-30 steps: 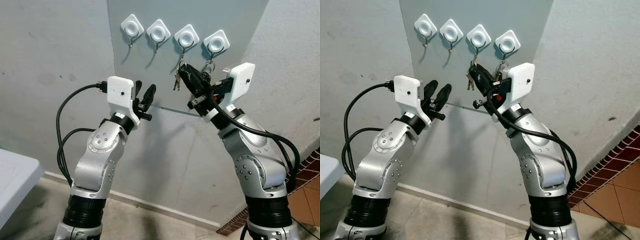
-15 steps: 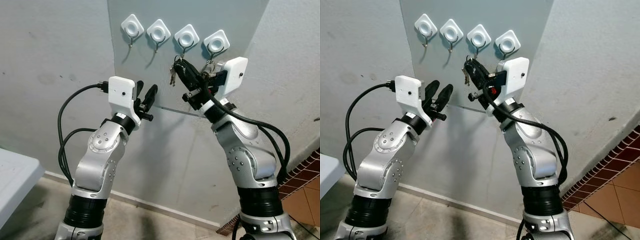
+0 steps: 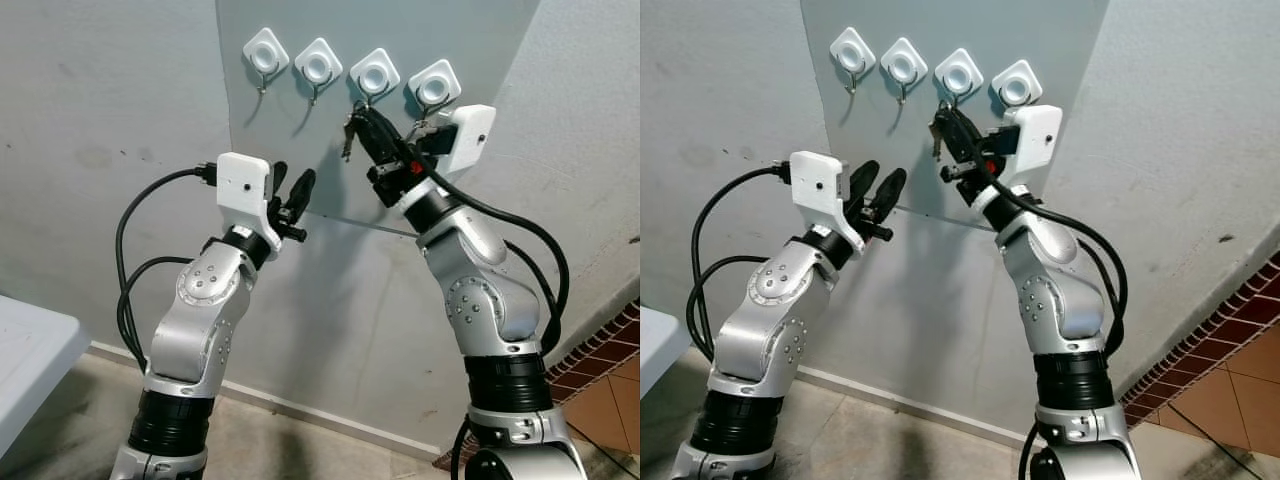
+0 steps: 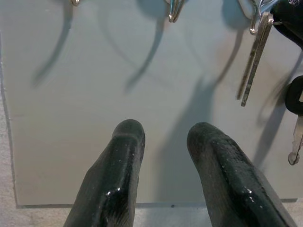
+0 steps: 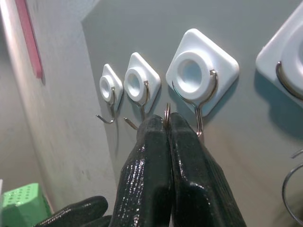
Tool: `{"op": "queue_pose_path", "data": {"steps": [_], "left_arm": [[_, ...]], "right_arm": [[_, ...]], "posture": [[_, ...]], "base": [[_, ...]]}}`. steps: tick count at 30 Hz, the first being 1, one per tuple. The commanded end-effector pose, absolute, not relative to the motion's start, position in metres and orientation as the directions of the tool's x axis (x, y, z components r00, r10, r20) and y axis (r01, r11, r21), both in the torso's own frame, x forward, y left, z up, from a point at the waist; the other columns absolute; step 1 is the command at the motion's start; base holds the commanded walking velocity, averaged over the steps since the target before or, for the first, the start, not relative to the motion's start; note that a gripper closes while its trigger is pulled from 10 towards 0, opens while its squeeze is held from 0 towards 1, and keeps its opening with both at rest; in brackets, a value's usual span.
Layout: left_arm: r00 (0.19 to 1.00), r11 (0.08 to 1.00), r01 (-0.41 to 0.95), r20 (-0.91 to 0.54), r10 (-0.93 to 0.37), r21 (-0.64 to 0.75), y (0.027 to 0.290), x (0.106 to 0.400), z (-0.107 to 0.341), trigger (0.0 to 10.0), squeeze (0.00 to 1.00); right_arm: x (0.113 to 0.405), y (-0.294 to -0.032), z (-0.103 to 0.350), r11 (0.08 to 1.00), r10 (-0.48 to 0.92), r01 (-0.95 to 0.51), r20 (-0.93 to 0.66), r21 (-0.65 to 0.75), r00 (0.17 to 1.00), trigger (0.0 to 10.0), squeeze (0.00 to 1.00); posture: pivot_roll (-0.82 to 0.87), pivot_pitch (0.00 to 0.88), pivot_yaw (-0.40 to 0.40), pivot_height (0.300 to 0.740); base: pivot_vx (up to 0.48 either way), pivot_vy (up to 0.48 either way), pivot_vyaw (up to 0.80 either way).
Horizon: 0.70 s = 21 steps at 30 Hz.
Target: Hang keys on a hook
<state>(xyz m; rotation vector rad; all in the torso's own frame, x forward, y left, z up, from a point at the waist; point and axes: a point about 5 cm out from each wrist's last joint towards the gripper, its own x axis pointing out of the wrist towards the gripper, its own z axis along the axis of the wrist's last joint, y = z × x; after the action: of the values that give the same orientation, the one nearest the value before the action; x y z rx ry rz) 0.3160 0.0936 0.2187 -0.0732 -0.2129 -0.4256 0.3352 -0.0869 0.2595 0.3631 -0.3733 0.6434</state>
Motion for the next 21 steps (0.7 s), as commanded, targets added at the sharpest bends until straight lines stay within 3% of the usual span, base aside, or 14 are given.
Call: {"op": "queue_pose_path", "data": {"steps": [1,9,12,14,21], "left_arm": [[0.880,0.905,0.426,0.244,-0.408,-0.024,0.091,0.315,0.227,10.0,0.00],[0.882,0.905,0.424,0.245,-0.403,-0.035,0.092,0.314,0.227,10.0,0.00],[0.882,0.905,0.424,0.245,-0.403,-0.035,0.092,0.314,0.227,10.0,0.00],[0.883,0.906,0.422,0.245,-0.401,-0.038,0.093,0.314,0.227,10.0,0.00],[0.885,0.908,0.417,0.246,-0.395,-0.041,0.094,0.314,0.228,10.0,0.00]], "right_arm": [[0.338,-0.090,0.267,0.742,0.487,-0.632,0.468,0.223,0.738,10.0,0.00],[0.340,-0.093,0.265,0.720,0.462,-0.626,0.466,0.299,0.754,10.0,0.00],[0.340,-0.095,0.263,0.690,0.445,-0.628,0.473,0.360,0.760,10.0,0.00],[0.340,-0.099,0.259,0.622,0.407,-0.621,0.481,0.477,0.777,10.0,0.00],[0.335,-0.100,0.253,0.570,0.394,-0.625,0.490,0.533,0.777,10.0,0.00]], "posture": [[0.16,0.001,-0.066,0.740],[0.16,0.003,-0.066,0.740],[0.16,0.003,-0.066,0.740],[0.16,0.007,-0.065,0.740],[0.16,0.016,-0.063,0.740]], "base": [[0.000,0.000,0.00],[0.000,0.000,0.00],[0.000,0.000,0.00],[0.000,0.000,0.00],[0.000,0.000,0.00]]}}
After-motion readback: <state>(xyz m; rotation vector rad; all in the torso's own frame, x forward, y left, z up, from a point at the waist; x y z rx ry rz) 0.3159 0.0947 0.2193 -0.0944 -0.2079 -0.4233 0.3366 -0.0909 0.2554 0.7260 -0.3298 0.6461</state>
